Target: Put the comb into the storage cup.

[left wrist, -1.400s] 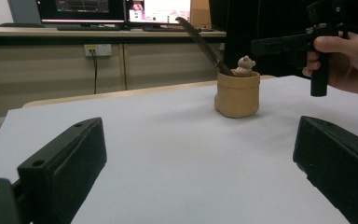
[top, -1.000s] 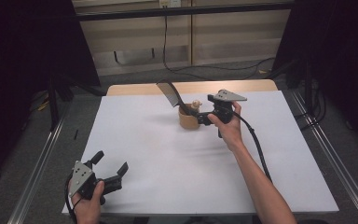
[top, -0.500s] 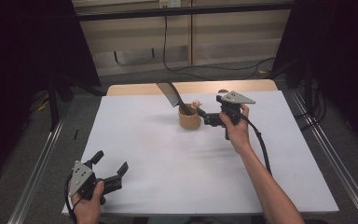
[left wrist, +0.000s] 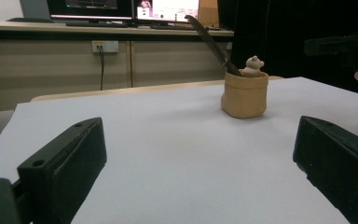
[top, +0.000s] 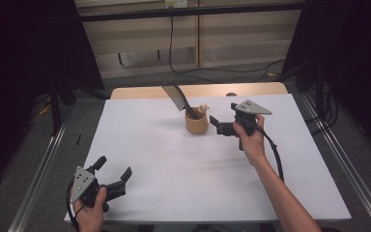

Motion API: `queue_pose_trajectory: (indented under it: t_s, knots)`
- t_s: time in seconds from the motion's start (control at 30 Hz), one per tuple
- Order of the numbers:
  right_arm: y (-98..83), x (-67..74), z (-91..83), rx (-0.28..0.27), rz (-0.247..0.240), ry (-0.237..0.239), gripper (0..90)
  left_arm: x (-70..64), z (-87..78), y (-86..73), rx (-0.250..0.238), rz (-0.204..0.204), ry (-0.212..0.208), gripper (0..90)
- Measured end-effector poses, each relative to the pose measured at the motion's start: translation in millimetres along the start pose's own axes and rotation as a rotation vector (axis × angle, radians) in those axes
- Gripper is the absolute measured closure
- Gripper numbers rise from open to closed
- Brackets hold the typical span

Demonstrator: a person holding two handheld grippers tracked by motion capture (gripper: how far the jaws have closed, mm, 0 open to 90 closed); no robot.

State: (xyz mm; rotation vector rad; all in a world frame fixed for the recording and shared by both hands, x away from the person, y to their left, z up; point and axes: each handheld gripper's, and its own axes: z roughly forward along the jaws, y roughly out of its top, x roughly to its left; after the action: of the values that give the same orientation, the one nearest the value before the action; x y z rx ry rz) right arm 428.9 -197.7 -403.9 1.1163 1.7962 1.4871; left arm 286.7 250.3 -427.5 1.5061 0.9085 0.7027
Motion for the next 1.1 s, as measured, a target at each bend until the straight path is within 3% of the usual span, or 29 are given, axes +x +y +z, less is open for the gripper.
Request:
queue_pose_trajectory:
  t_s: [0.13, 0.67, 0.9, 1.1]
  knots:
    - [-2.9, 0.1, -8.5, -0.007, -0.034, -0.017, 0.4, -0.3, 0.2, 0.0, -0.003, -0.005, -0.001, 2.8]
    - [-7.9, 4.0, -40.7, -0.015, -0.069, -0.062, 0.5, -0.4, -0.5, -0.2, -0.002, -0.01, 0.008, 2.8]
    - [-12.5, 4.2, -55.6, -0.044, -0.042, -0.086, 0.0, 1.3, -2.2, 0.0, -0.004, -0.009, 0.019, 2.4]
    - [-18.1, 1.5, -67.1, -0.044, -0.052, -0.1, 0.0, -0.2, -2.1, -0.1, -0.007, -0.009, 0.011, 2.4]
